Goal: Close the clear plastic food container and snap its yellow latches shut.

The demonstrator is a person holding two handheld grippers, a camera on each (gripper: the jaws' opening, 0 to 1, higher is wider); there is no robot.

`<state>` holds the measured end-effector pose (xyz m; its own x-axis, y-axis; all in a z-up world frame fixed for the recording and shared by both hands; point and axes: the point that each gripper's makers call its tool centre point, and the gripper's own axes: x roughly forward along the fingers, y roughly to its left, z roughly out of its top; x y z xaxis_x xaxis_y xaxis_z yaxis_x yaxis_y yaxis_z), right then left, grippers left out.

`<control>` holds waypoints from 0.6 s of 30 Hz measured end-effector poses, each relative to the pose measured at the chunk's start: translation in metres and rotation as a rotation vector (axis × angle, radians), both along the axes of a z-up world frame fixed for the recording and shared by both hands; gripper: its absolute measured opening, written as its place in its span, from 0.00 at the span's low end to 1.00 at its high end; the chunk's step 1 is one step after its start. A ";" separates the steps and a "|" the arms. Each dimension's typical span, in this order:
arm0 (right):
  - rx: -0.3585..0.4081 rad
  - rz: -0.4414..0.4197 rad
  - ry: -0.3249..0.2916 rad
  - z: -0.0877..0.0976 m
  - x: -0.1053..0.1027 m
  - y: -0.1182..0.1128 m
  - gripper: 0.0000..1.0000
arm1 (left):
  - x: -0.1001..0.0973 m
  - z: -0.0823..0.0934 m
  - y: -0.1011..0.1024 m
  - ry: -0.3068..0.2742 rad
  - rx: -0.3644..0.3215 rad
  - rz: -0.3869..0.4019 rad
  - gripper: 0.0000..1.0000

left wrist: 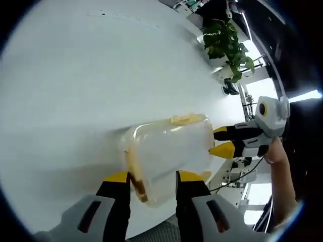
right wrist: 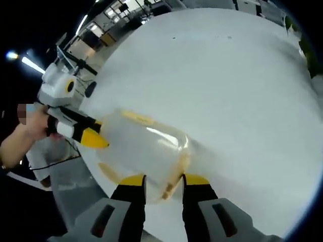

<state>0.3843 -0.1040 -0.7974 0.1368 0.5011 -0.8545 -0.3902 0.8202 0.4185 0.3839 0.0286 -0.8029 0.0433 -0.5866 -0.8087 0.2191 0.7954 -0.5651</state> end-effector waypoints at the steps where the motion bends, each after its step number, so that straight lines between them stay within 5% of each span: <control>1: 0.001 -0.005 -0.001 0.000 -0.001 0.000 0.26 | 0.000 0.000 0.000 -0.001 -0.001 -0.001 0.33; 7: 0.033 0.016 -0.062 0.000 0.002 0.002 0.28 | -0.004 0.000 0.002 -0.027 0.008 -0.046 0.37; 18: -0.039 0.170 -0.159 0.012 0.005 0.002 0.35 | 0.000 0.004 0.013 -0.129 0.070 -0.152 0.53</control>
<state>0.3888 -0.1024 -0.7854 0.1882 0.4953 -0.8481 -0.5824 0.7516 0.3097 0.3836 0.0418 -0.7993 0.0644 -0.5369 -0.8412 0.4066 0.7839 -0.4692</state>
